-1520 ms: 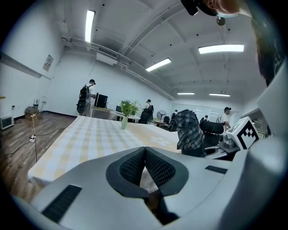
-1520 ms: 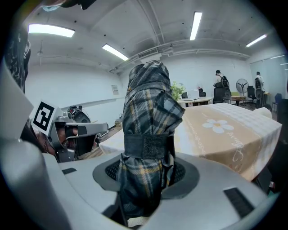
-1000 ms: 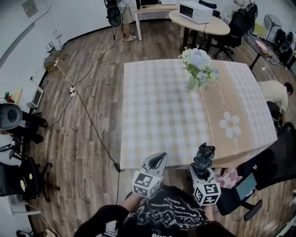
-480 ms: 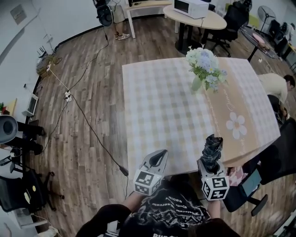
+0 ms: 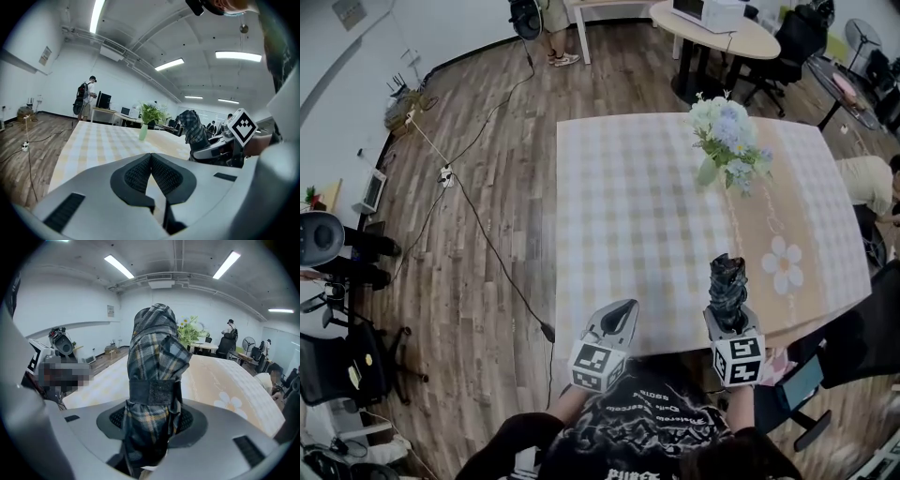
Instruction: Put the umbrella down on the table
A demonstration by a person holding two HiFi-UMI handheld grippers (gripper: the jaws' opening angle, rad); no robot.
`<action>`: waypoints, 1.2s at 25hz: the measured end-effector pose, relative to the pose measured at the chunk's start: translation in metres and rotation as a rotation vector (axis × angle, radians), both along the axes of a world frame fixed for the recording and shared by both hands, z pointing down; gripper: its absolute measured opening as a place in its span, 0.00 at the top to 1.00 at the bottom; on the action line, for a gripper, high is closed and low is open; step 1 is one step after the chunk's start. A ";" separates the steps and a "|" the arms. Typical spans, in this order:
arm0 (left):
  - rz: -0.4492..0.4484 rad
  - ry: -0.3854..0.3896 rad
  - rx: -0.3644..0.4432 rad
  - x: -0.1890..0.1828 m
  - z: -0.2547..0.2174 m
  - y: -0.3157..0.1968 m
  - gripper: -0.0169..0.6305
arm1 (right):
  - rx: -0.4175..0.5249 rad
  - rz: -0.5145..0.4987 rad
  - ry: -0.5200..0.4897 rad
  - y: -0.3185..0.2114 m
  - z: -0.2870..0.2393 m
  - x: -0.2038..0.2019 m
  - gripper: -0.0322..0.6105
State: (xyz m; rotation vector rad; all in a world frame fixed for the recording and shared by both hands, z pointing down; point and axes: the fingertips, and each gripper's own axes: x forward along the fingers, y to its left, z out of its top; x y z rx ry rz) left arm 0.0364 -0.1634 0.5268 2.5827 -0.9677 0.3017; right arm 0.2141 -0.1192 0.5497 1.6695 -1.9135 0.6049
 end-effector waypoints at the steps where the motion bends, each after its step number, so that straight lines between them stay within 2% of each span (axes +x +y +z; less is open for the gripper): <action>1: -0.013 0.001 -0.001 -0.004 0.000 -0.011 0.94 | -0.008 -0.012 0.012 -0.017 0.001 -0.003 0.64; 3: -0.037 0.004 -0.005 -0.016 0.003 -0.016 0.94 | -0.021 -0.028 0.024 -0.030 0.002 -0.012 0.64; 7: -0.074 0.002 -0.015 -0.030 0.010 0.008 0.94 | -0.030 -0.070 0.030 -0.016 0.008 -0.018 0.64; 14: -0.089 -0.018 -0.033 -0.015 0.015 -0.005 0.94 | -0.107 -0.152 0.043 -0.064 0.018 -0.006 0.64; 21: -0.094 -0.048 -0.031 -0.008 0.023 0.011 0.94 | -0.149 -0.239 0.077 -0.089 0.031 -0.002 0.64; 30: -0.105 -0.069 -0.043 -0.009 0.029 0.003 0.94 | -0.231 -0.311 0.054 -0.149 0.046 -0.015 0.64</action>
